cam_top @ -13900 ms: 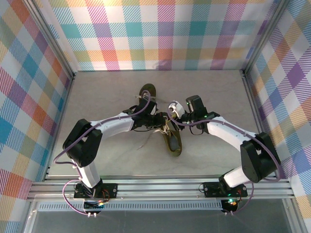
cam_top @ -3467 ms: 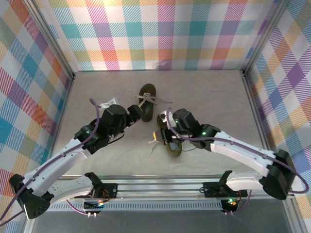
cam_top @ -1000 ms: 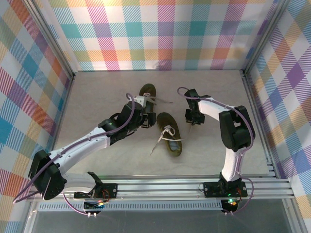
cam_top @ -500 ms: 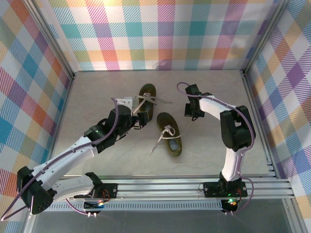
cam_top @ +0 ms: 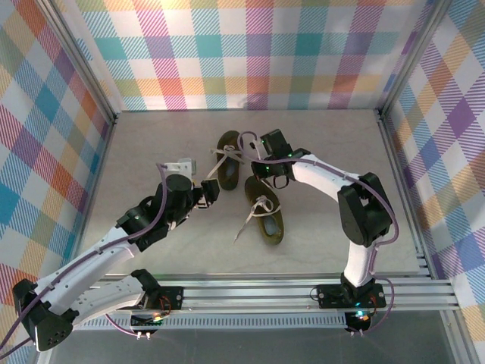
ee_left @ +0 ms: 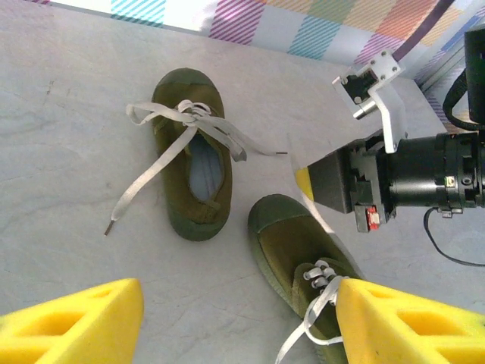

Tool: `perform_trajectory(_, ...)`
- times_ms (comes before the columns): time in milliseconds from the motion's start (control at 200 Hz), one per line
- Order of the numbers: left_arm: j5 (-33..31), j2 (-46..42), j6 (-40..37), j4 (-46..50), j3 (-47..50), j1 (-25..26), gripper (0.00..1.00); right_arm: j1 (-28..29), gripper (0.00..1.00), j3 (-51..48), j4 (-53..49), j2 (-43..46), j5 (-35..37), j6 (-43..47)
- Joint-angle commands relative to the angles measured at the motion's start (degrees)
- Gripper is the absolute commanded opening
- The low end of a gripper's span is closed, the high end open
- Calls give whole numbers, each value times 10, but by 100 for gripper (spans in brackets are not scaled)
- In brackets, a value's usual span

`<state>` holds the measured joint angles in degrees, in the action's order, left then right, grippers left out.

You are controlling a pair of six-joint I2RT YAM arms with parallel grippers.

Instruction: Tie the shoes

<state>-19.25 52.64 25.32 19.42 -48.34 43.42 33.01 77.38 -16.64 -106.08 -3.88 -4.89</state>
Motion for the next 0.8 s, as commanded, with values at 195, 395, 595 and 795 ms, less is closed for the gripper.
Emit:
perform_trajectory(195,-19,-14,6,8,12,-1,67,33,0,-14,-7,4,-148,92)
perform_trajectory(395,-21,-21,7,8,17,-1,67,61,0,-2,-28,-11,-187,128)
perform_trajectory(595,-23,-20,9,11,20,-1,68,79,2,19,-69,-35,-216,148)
perform_trajectory(795,-18,0,7,10,20,-1,79,78,32,-19,-5,20,-150,79)
